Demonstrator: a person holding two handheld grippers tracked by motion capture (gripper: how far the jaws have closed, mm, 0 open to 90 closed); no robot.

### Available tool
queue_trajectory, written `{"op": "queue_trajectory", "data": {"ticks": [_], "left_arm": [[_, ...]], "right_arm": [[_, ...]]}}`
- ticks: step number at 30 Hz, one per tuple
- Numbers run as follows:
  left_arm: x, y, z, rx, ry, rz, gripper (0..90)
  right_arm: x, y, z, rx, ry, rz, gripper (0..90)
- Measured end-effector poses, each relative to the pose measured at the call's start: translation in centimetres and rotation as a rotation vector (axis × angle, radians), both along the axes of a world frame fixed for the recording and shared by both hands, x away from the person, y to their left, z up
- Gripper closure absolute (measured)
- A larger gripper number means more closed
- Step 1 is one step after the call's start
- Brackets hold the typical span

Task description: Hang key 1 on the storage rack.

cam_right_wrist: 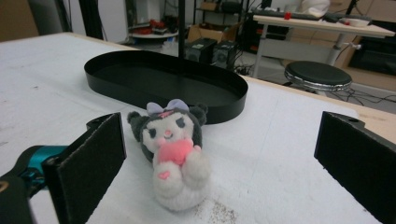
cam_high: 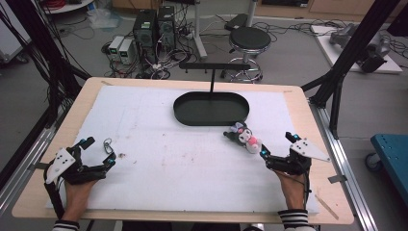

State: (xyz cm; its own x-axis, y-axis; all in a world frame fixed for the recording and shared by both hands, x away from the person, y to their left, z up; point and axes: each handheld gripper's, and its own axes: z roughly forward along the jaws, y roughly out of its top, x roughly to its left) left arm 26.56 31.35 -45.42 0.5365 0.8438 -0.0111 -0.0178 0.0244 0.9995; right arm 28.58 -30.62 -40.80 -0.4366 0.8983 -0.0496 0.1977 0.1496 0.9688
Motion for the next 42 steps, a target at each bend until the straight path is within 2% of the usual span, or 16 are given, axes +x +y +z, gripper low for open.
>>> {"op": "queue_trajectory", "data": {"ticks": [4, 9, 12, 15, 18, 21, 22, 23, 26, 30, 42], "left_arm": [[0.0, 0.0, 0.0, 0.001, -0.003, 0.0, 1.7], [0.0, 0.0, 0.0, -0.001, -0.001, 0.001, 1.7], [0.0, 0.0, 0.0, 0.001, 0.0, 0.001, 1.7], [0.0, 0.0, 0.0, 0.002, -0.001, 0.0, 1.7], [0.0, 0.0, 0.0, -0.001, 0.0, 0.001, 1.7], [0.0, 0.0, 0.0, 0.0, 0.0, 0.001, 1.7], [0.0, 0.0, 0.0, 0.003, -0.001, 0.001, 1.7], [0.0, 0.0, 0.0, 0.002, 0.0, 0.001, 1.7], [0.0, 0.0, 0.0, 0.003, -0.001, 0.001, 1.7], [0.0, 0.0, 0.0, 0.003, 0.0, 0.002, 1.7], [0.0, 0.0, 0.0, 0.003, 0.0, 0.002, 1.7]], "right_arm": [[0.8, 0.2, 1.7, -0.048, 0.052, 0.038, 1.3], [2.0, 1.1, 3.4, -0.145, 0.126, 0.106, 1.3], [2.6, 1.6, 4.3, -0.196, 0.155, 0.131, 1.3], [3.2, 1.7, 4.9, -0.21, 0.178, 0.148, 1.3], [4.2, 1.7, 5.2, -0.22, 0.234, 0.163, 1.3], [4.9, 1.7, 5.4, -0.241, 0.283, 0.172, 1.3], [4.9, 1.7, 5.4, -0.241, 0.283, 0.172, 1.3], [5.4, 1.7, 5.5, -0.262, 0.313, 0.175, 1.3], [6.0, 1.7, 5.5, -0.279, 0.345, 0.188, 1.4], [6.6, 2.1, 5.2, -0.334, 0.401, 0.215, 1.4], [8.3, 3.6, 3.8, -0.406, 0.502, 0.243, 1.7]]}}
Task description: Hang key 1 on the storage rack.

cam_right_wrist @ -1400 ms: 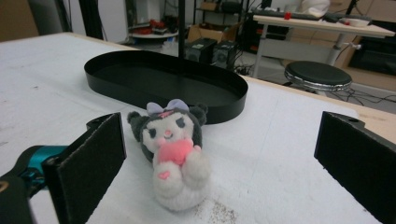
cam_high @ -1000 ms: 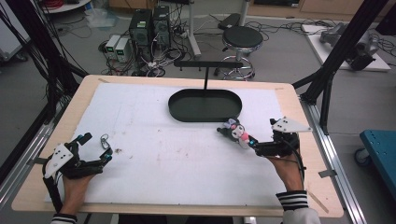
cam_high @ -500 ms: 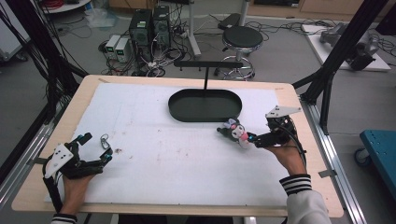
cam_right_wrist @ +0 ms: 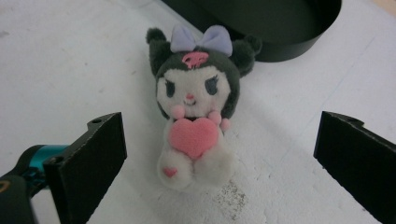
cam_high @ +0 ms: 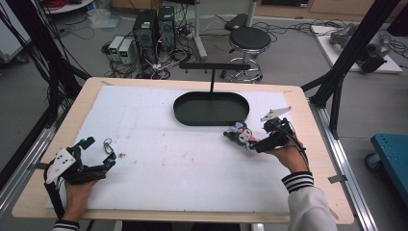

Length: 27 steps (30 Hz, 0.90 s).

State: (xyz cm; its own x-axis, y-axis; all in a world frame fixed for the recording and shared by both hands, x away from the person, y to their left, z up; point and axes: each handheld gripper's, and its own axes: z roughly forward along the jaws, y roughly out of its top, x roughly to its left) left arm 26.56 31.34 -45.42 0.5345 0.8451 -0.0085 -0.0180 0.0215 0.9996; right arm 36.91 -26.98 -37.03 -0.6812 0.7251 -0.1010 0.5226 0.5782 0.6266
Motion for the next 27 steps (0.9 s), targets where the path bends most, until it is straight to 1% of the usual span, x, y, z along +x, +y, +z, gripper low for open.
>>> {"op": "queue_trajectory", "data": {"ticks": [3, 4, 5, 9, 10, 11, 13, 15, 18, 20, 21, 22, 24, 27], "left_arm": [[0.0, 0.0, 0.0, 0.0, 0.0, 0.0, 1.7], [0.0, 0.0, 0.0, 0.0, 0.0, 0.0, 1.7], [0.0, 0.0, 0.0, 0.0, 0.0, 0.001, 1.7], [0.0, 0.0, 0.0, 0.0, 0.0, 0.0, 1.7], [0.0, 0.0, 0.0, 0.0, 0.0, 0.0, 1.8], [0.0, 0.0, 0.0, 0.001, 0.0, 0.0, 1.7], [0.0, 0.0, 0.0, 0.002, 0.0, 0.0, 1.7], [0.0, 0.0, 0.0, -0.001, 0.001, 0.001, 1.7], [0.0, 0.0, 0.0, -0.001, 0.001, 0.001, 1.8], [0.0, 0.0, 0.0, -0.001, 0.001, 0.001, 1.7], [0.0, 0.0, 0.0, -0.001, 0.001, 0.001, 1.8], [0.0, 0.0, 0.0, -0.001, 0.001, 0.001, 1.7], [0.0, 0.0, 0.0, -0.001, 0.0, 0.001, 1.8], [0.0, 0.0, 0.0, -0.001, 0.0, 0.001, 1.7]], "right_arm": [[0.3, 0.3, -0.5, -0.031, 0.026, 0.006, 2.0], [0.4, 0.4, -0.6, -0.035, 0.037, 0.013, 4.5], [0.5, 0.5, -0.8, -0.041, 0.049, 0.024, 5.0], [0.8, 1.1, -1.2, -0.079, 0.074, 0.03, 5.0], [0.9, 1.2, -1.3, -0.095, 0.078, 0.034, 5.0], [1.1, 1.3, -1.4, -0.1, 0.078, 0.035, 5.0], [1.3, 1.4, -1.6, -0.096, 0.086, 0.034, 5.0], [1.5, 1.5, -1.9, -0.111, 0.096, 0.034, 5.0], [1.7, 1.7, -2.2, -0.114, 0.115, 0.044, 5.1], [1.8, 2.0, -2.2, -0.142, 0.128, 0.045, 6.2], [1.8, 2.1, -2.2, -0.157, 0.125, 0.046, 6.3], [1.9, 2.2, -2.2, -0.161, 0.124, 0.046, 7.6], [2.0, 2.5, -2.0, -0.154, 0.133, 0.057, 17.7], [2.1, 2.7, -1.9, -0.174, 0.138, 0.065, 18.8]]}}
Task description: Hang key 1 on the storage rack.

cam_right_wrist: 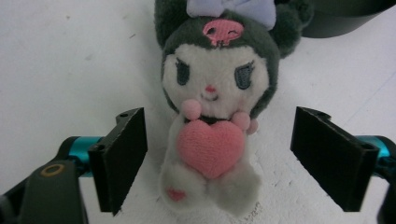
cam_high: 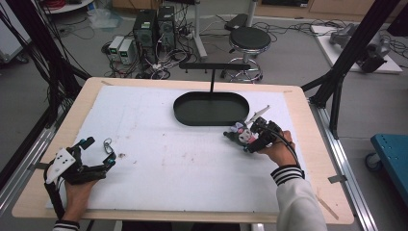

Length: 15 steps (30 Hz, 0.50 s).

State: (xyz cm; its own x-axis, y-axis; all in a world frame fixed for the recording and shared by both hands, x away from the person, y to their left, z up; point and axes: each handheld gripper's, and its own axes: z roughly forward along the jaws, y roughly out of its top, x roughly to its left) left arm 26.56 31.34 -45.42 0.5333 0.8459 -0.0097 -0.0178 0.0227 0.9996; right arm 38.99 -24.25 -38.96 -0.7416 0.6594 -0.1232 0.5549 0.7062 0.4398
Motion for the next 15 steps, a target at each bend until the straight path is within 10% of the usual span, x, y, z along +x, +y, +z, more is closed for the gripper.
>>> {"op": "queue_trajectory", "data": {"ticks": [15], "left_arm": [[0.02, 0.03, 0.0, -0.002, 0.001, 0.0, 1.7]], "right_arm": [[0.31, 0.46, -0.6, -0.078, 0.043, 0.034, 45.5]]}}
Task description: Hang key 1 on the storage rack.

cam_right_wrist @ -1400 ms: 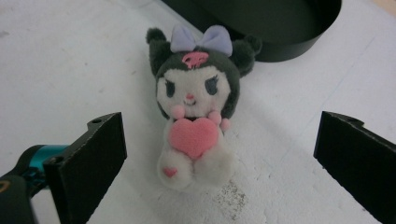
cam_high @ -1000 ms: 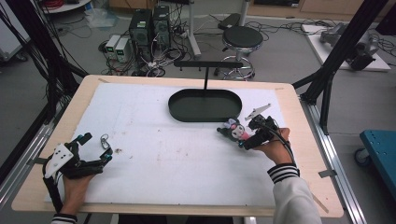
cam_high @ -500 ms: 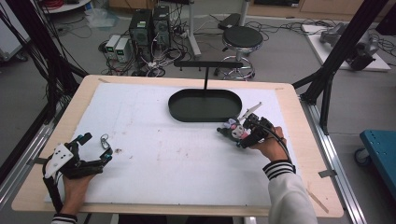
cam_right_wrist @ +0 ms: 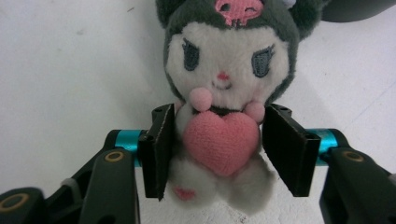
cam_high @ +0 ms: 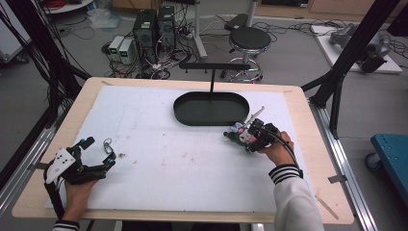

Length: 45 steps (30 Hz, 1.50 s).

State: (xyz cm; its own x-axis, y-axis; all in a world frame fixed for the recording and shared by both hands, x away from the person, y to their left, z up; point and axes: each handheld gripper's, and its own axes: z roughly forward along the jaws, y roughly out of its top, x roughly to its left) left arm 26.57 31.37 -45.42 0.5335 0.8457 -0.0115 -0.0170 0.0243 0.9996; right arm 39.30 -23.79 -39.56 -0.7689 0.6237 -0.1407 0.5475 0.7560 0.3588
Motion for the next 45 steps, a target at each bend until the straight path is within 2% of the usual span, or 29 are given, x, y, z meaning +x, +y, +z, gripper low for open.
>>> {"op": "queue_trajectory", "data": {"ticks": [7, 11, 19, 31, 32, 39, 41, 42, 45], "left_arm": [[0.0, 0.0, 0.0, 0.001, -0.001, 0.0, 1.7], [0.0, 0.0, 0.0, 0.001, -0.001, 0.0, 1.8], [0.0, 0.0, 0.0, 0.0, 0.0, -0.001, 1.7], [0.0, 0.0, 0.0, -0.003, -0.001, 0.0, 1.7], [0.0, 0.0, 0.0, -0.001, 0.0, 0.0, 1.7], [0.0, 0.0, 0.0, -0.004, -0.001, 0.001, 1.7], [0.0, 0.0, 0.0, -0.004, -0.001, 0.001, 1.8], [0.0, 0.0, 0.0, -0.001, -0.002, 0.002, 1.7], [0.0, 0.0, 0.0, -0.005, -0.002, 0.001, 1.7]], "right_arm": [[0.0, 0.0, 0.0, -0.001, 0.013, -0.005, 54.2], [0.0, 0.1, 0.1, -0.015, 0.007, 0.005, 55.1], [-0.2, 0.0, 0.3, -0.006, -0.006, 0.001, 56.6], [-0.5, -0.8, 1.7, 0.1, -0.06, -0.029, 56.7], [-0.5, -1.1, 2.0, 0.131, -0.088, -0.031, 56.6], [-0.7, -2.0, 3.3, 0.252, -0.15, -0.072, 56.6], [-0.7, -2.2, 3.4, 0.267, -0.165, -0.073, 56.6], [-0.7, -2.3, 3.9, 0.285, -0.189, -0.09, 56.6], [-0.6, -2.5, 4.6, 0.315, -0.21, -0.095, 56.5]]}}
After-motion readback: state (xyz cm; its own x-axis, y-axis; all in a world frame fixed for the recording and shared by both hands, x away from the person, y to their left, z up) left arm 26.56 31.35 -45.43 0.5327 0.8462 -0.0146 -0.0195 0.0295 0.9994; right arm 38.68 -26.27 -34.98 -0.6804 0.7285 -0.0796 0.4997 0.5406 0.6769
